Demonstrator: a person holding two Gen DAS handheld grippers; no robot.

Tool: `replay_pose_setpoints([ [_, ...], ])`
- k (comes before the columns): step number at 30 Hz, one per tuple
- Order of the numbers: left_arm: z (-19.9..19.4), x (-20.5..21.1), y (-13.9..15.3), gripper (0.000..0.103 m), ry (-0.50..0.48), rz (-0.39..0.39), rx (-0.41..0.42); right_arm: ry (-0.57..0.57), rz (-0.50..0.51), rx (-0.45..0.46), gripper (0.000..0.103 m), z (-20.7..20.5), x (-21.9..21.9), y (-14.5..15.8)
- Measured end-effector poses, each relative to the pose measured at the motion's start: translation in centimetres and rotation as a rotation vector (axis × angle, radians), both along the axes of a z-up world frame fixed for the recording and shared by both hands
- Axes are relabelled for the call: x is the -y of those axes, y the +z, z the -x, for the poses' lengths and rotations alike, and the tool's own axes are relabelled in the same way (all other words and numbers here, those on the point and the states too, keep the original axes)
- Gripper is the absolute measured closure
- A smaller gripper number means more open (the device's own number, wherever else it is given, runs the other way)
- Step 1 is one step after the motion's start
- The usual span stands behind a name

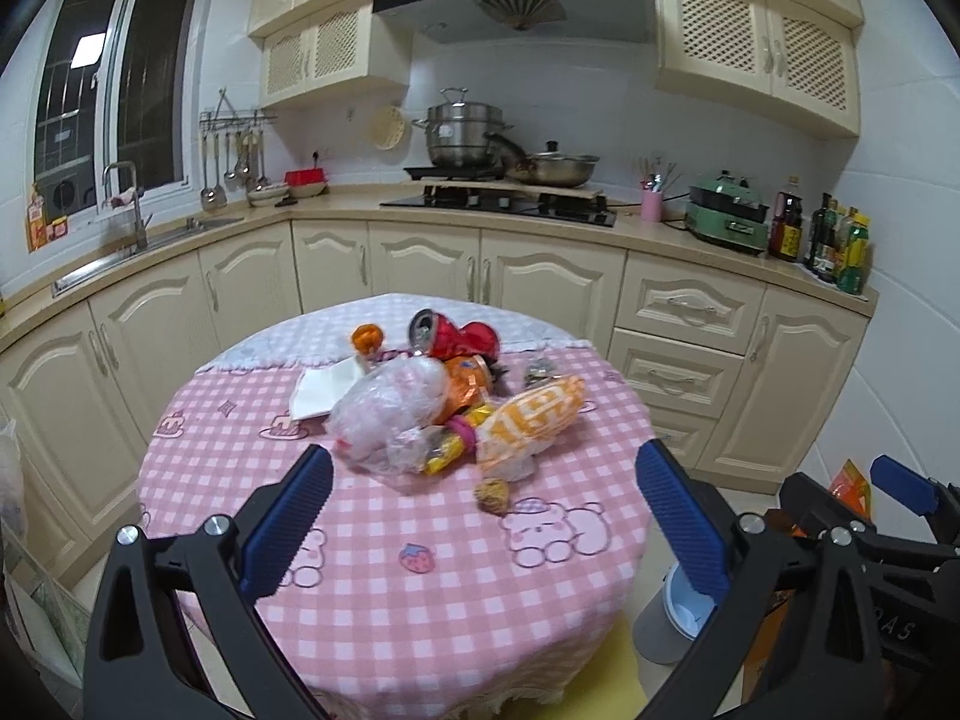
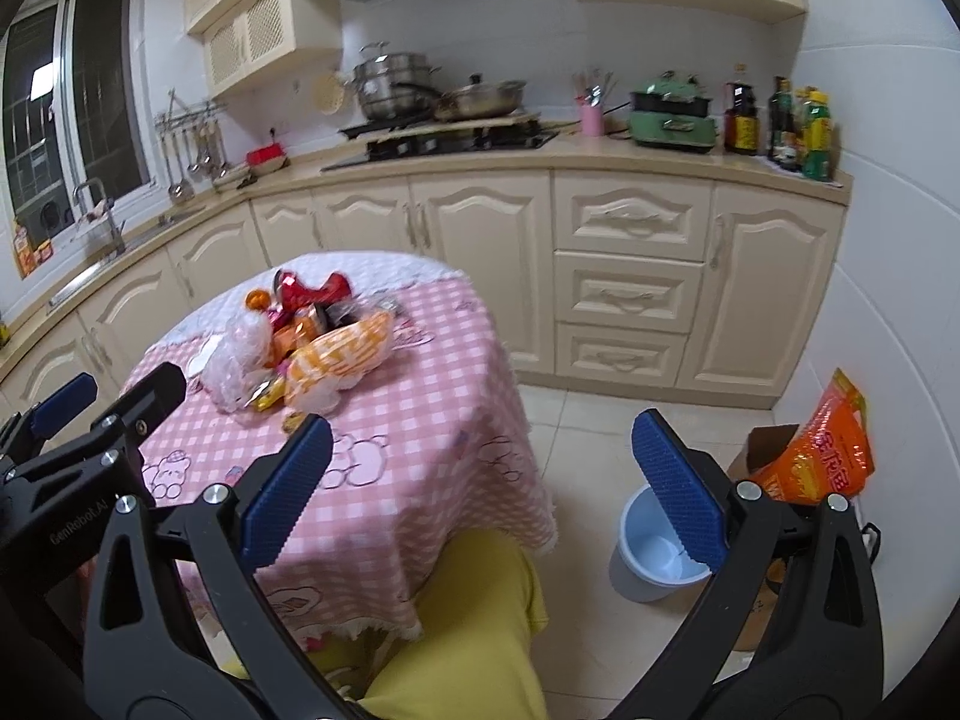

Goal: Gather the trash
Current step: 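Move the left tool to the clear plastic bag while the right tool grasps the orange-white wrapper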

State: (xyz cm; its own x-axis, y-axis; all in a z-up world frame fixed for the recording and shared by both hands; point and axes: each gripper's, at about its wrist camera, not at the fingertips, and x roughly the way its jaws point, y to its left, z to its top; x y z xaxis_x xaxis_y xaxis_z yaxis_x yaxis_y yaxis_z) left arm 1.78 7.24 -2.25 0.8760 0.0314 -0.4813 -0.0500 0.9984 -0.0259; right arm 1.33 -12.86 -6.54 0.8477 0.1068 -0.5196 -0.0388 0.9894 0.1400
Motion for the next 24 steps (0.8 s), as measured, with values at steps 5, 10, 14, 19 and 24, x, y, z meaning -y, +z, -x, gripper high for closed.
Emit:
replay_pose_setpoints([
  [5, -1.7, -3.6, -1.3, 0.004, 0.028, 0.027, -0.053, 0.041, 0.000, -0.047, 0.005, -2.2, -3.3, -0.9],
  [10, -3.8, -7.5, -2.9, 0.004, 0.029, 0.063, -0.103, 0.077, -0.004, -0.096, 0.005, -4.9, -6.7, -1.8],
  [14, -5.6, -9.9, -3.8, 0.004, 0.046, 0.064, -0.127, 0.092, -0.015, -0.133, 0.005, -7.3, -9.0, -2.6],
  [19, -8.5, -12.3, -4.8, 0.004, 0.004, 0.090, -0.168, 0.082, -0.062, -0.189, 0.005, -10.7, -10.7, -3.5],
  [24, -11.3, -13.6, -5.8, 0.004, 0.014, 0.113, -0.212, 0.033, -0.102, -0.250, 0.005, -14.6, -11.4, -4.8],
])
